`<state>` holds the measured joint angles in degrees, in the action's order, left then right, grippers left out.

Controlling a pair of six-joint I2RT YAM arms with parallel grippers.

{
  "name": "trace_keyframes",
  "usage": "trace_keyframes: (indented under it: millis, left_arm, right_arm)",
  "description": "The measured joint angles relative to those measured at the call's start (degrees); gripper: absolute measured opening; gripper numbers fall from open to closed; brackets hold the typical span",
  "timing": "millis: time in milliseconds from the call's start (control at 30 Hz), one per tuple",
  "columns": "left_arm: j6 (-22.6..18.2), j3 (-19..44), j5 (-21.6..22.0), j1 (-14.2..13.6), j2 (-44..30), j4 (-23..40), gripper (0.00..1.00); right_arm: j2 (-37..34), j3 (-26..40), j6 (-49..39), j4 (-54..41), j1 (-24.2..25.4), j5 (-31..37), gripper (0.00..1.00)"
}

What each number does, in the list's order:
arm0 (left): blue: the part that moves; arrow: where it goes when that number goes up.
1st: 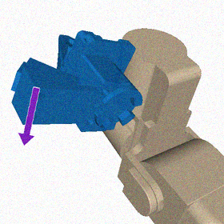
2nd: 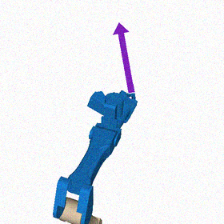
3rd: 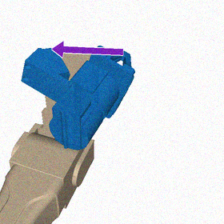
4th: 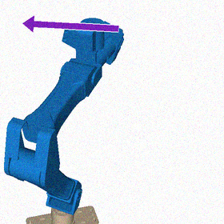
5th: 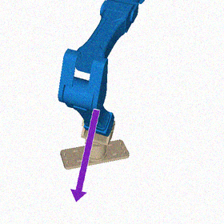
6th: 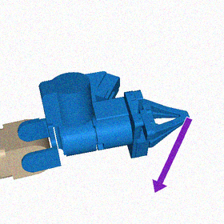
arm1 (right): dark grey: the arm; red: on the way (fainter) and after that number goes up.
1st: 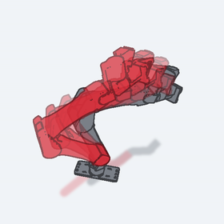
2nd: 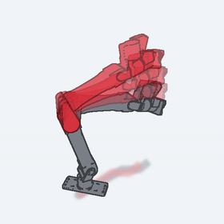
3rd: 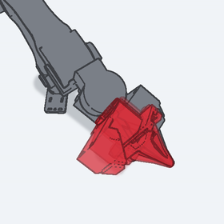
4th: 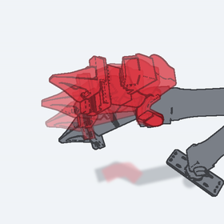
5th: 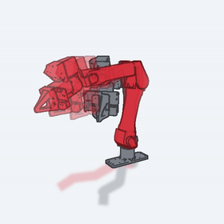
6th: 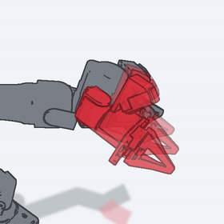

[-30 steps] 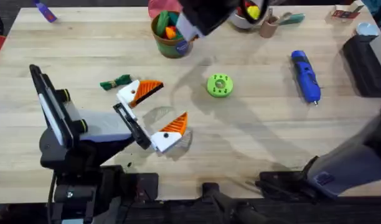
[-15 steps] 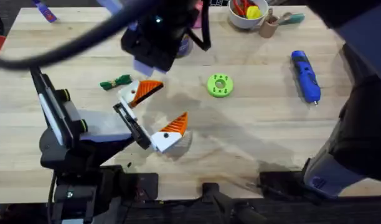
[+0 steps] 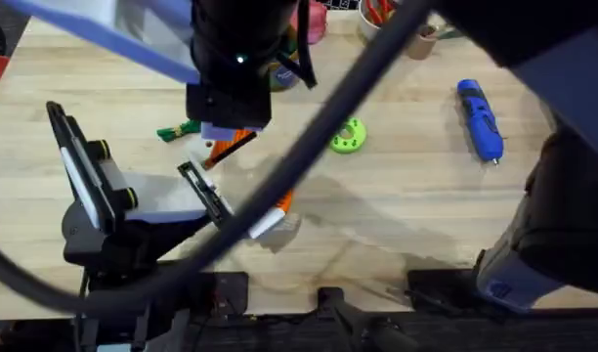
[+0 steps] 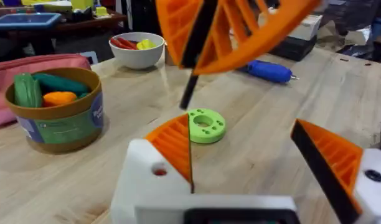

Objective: Pick up the gripper from the table and insert it into the empty holder that is missing its gripper. Then pick up a screw, insert it into the mounting hole, and use the screwdriver to tighten it. Finally, clean up the table by picking up the vegetable and placing it into the bucket.

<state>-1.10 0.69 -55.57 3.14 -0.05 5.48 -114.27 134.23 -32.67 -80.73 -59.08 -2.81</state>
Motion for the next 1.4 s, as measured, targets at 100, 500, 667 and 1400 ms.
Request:
trace_keyframes:
  millis: [100,500,667,1400]
  left_arm:
    - [0.00,0.00,0.00,0.00,0.00,0.00,0.987]
    - [0.00,0.00,0.00,0.00,0.00,0.00,0.987]
    - [0.00,0.00,0.00,0.00,0.00,0.00,0.988]
    - [0.00,0.00,0.00,0.00,0.00,0.00,0.986]
  right_arm:
    - [-0.50,0.00,-4.34,0.02,-0.03,-1.85,0.005]
    - [-1.60,0.02,-9.87,0.51,-0.03,-4.59,0.005]
    - [-2.35,0.09,-10.29,1.23,-0.03,-4.59,0.005]
    - [-4.73,0.11,-10.66,1.46,-0.03,-1.88,0.005]
